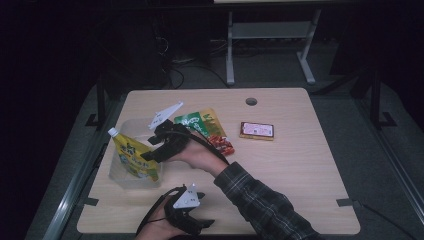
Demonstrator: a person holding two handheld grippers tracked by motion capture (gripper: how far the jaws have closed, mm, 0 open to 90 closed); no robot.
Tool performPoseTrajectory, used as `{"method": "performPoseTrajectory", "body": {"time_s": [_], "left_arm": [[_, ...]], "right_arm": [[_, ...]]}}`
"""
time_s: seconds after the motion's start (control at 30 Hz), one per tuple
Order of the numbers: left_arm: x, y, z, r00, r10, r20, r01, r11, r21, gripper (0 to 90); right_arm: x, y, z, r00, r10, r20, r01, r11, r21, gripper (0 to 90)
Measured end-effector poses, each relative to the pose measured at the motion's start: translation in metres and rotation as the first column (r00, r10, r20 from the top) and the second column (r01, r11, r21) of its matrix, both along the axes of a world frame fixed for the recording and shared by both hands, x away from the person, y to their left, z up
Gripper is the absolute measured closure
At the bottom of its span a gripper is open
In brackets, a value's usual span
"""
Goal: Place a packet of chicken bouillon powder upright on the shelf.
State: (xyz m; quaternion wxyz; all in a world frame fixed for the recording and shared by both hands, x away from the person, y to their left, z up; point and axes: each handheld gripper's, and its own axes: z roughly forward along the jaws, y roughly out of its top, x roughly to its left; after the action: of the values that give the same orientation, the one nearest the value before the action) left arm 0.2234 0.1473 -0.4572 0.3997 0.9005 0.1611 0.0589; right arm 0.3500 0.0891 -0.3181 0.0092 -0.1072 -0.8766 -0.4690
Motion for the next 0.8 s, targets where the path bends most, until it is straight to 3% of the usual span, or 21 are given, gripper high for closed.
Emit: {"method": "performPoseTrajectory", "body": {"time_s": [0.37,0.6,0.8], "left_arm": [[0.004,0.000,0.001,0.9994,0.014,-0.030,-0.015,0.9989,-0.044,15.5],[0.008,0.002,0.005,0.9999,-0.001,-0.016,0.000,0.9993,-0.038,15.5],[0.011,0.002,0.006,0.9996,-0.001,-0.028,0.000,0.9993,-0.037,15.5]], "right_arm": [[-0.006,-0.040,0.007,0.9996,-0.026,-0.006,0.026,0.9985,0.049,37.9],[-0.004,-0.074,0.002,0.9951,-0.098,-0.006,0.099,0.9941,0.044,35.8],[-0.001,-0.103,-0.010,0.9870,-0.160,-0.019,0.160,0.9864,0.038,33.5]]}}
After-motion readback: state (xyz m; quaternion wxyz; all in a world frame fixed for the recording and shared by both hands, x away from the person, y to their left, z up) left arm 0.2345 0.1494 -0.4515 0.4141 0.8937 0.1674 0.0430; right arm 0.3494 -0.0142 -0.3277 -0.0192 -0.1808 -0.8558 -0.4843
